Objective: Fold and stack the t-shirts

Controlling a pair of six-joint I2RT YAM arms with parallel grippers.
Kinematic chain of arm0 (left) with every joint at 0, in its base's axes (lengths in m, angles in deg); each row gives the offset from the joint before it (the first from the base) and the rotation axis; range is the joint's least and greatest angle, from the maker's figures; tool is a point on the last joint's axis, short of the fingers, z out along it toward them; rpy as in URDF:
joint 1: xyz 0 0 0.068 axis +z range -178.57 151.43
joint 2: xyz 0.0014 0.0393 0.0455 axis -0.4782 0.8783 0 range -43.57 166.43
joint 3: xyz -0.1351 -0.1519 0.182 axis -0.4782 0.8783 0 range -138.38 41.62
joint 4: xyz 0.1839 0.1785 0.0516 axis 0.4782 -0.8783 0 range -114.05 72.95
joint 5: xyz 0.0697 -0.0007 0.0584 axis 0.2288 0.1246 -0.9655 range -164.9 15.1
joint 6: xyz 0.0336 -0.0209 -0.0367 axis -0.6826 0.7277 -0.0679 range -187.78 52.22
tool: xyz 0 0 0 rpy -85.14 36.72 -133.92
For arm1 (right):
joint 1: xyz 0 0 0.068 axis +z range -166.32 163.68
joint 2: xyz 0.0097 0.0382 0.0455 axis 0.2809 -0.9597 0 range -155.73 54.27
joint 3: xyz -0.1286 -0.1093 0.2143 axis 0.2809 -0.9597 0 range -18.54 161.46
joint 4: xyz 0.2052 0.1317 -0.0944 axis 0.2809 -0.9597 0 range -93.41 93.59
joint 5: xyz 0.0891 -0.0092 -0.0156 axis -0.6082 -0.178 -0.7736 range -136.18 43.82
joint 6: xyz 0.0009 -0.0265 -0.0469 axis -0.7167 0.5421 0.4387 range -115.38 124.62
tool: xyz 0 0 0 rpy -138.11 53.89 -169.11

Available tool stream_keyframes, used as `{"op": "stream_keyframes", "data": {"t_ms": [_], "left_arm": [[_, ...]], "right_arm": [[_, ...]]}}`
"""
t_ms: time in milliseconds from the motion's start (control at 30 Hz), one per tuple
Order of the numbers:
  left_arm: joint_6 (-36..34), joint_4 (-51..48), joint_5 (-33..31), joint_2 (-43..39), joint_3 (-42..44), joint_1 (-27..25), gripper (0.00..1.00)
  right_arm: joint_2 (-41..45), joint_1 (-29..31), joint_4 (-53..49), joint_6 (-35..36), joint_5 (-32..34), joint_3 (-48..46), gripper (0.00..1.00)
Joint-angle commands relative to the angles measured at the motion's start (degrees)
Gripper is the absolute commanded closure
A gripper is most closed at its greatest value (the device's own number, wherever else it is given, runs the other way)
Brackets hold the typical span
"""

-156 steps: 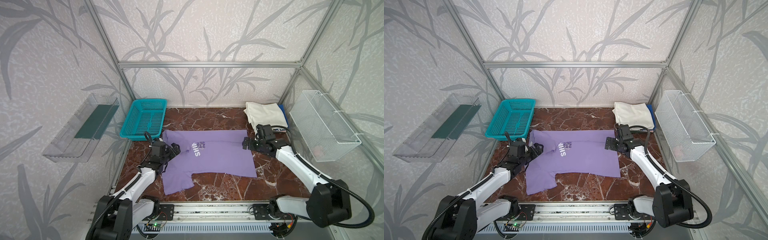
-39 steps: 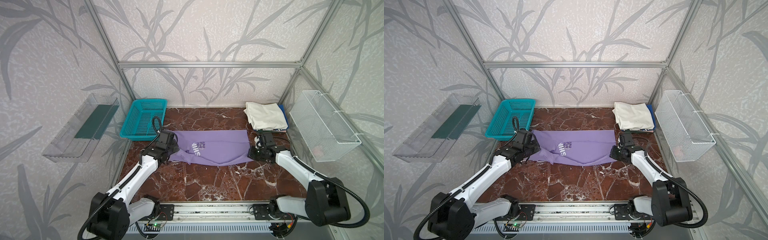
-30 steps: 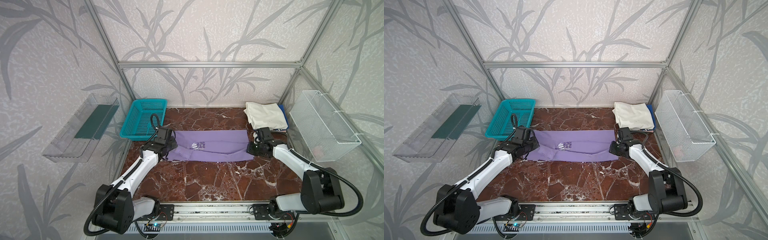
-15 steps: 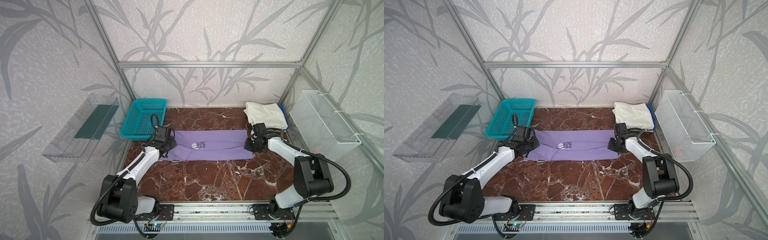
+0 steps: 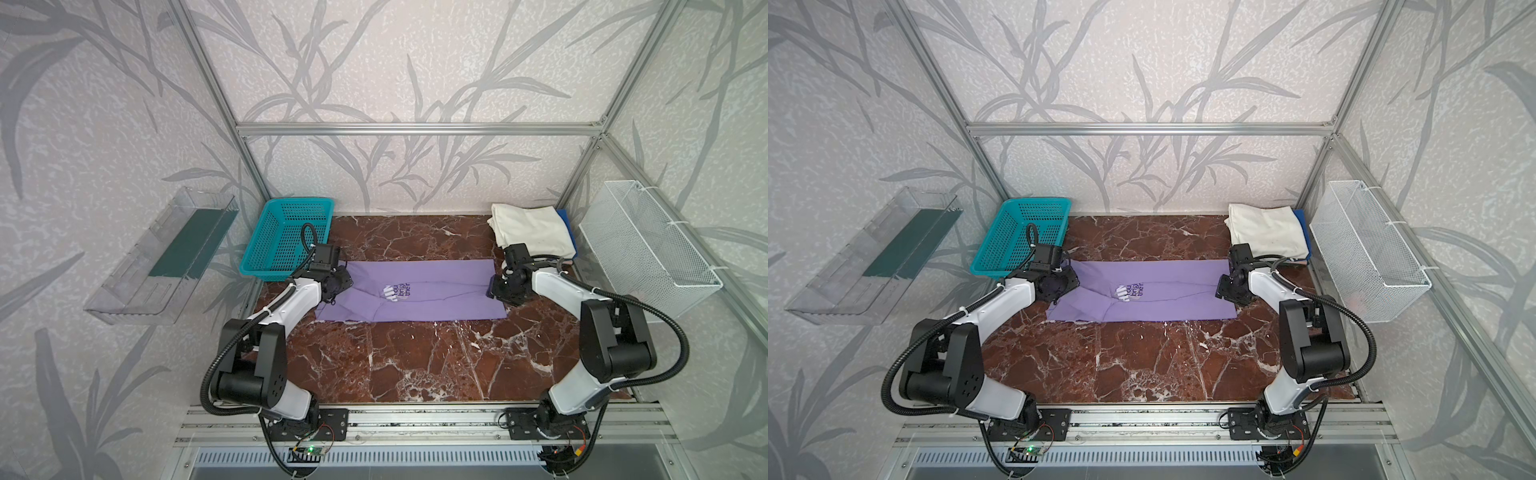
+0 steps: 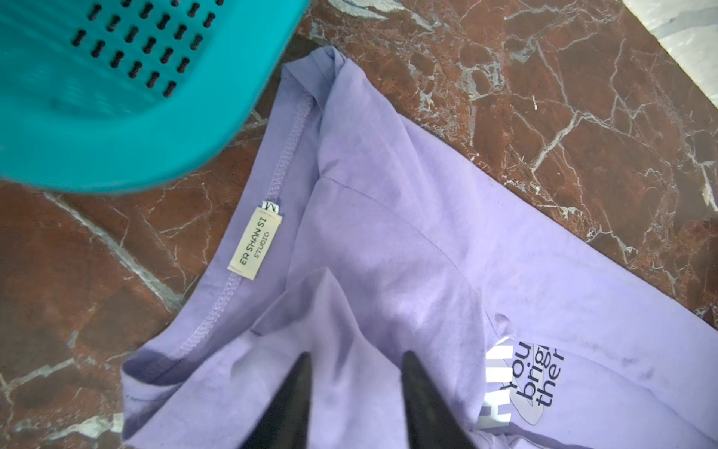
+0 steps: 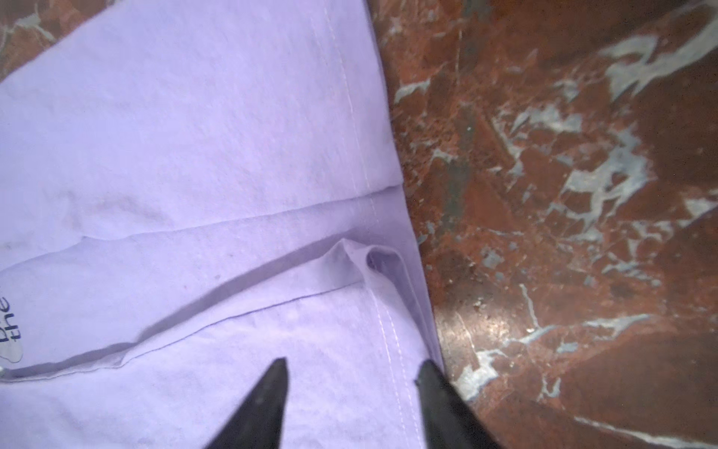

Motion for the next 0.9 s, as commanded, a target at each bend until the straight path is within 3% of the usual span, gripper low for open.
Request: {"op": "stream_keyframes", "data": {"t_ms": [0,100,333,467,600,867], "left_arm": [[-2.14,-1.88,2.09,-0.67,-1.71,-0.1,0.33],[-1.64,-0.48,2.83,-3.52,0.7,-0.63,0.21],[-0.89,-1.61,2.36,-11.27,8.88,-5.06,0.21],[1.1,-1.34,0.72,-14.48,13.73,-11.26,0.21],[3.09,-0.38,1.09,-13.83,16.24,-15.1,0.23],[3.22,3.18,3.53,-7.31,17.88,-17.38,0.31]], "right_arm": [[3.32,-0.25,-0.97,0.68,-2.08,-0.28,0.01],[7.77,-0.25,-0.58,-0.01,-3.15,-1.83,0.01],[18.31,-0.22,0.44,-2.63,-6.24,-7.26,0.01],[23.09,-0.32,1.68,-3.69,-7.4,-11.77,0.01],[26.53,-0.25,4.05,-4.94,-6.82,-16.46,0.01],[27.76,-0.25,4.26,-4.82,-4.6,-18.64,0.01]]}}
